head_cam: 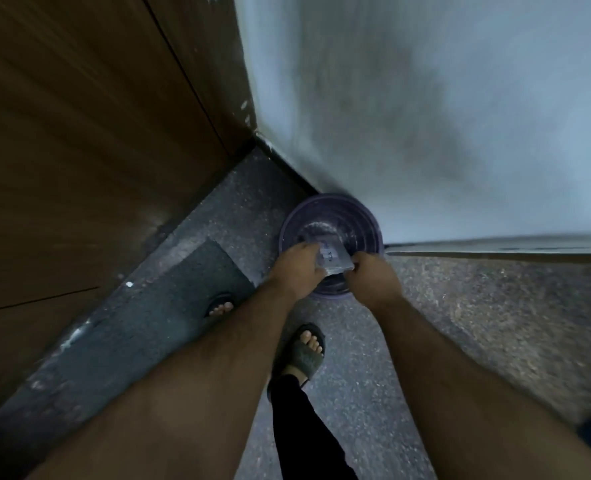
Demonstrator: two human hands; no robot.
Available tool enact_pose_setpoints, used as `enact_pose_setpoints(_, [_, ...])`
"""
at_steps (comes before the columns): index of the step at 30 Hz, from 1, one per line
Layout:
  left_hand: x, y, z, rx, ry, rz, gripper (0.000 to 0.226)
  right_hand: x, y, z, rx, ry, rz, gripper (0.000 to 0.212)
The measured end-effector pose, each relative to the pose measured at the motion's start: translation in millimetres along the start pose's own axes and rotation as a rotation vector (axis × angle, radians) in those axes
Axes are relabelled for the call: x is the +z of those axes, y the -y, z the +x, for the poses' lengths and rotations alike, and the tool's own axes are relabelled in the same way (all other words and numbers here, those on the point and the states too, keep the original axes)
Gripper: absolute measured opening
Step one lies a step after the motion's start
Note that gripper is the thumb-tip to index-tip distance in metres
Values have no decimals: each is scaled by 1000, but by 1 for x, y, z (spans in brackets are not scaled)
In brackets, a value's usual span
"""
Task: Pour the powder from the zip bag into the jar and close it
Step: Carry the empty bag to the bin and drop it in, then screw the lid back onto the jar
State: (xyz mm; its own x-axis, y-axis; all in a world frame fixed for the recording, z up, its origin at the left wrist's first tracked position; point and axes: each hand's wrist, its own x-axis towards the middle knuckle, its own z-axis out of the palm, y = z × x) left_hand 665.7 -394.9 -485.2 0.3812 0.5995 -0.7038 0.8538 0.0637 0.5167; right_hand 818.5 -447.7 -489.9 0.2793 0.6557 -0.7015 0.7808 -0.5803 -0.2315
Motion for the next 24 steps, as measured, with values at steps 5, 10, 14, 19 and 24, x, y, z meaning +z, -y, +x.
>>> enact_pose_setpoints(5, [-100,-39,-121,24,-41,17,66,-94,52,-101,-168,19,-60,52])
enact_pose_setpoints(10, [-184,-65,-219,34,-189,57,76,-175,114,-180,-316,-94,-45,54])
enact_pose_setpoints(14, [-230,-70,-278,52,-312,98,78,-215,158,-221,-418,-163,-98,60])
enact_pose_setpoints(19, [-299,-71,-334,61,-567,147,76,-269,237,-250,-593,-260,-157,62])
enact_pose_setpoints(24, [-363,-57,-380,54,-763,155,74,-305,320,-277,-753,-381,-159,65])
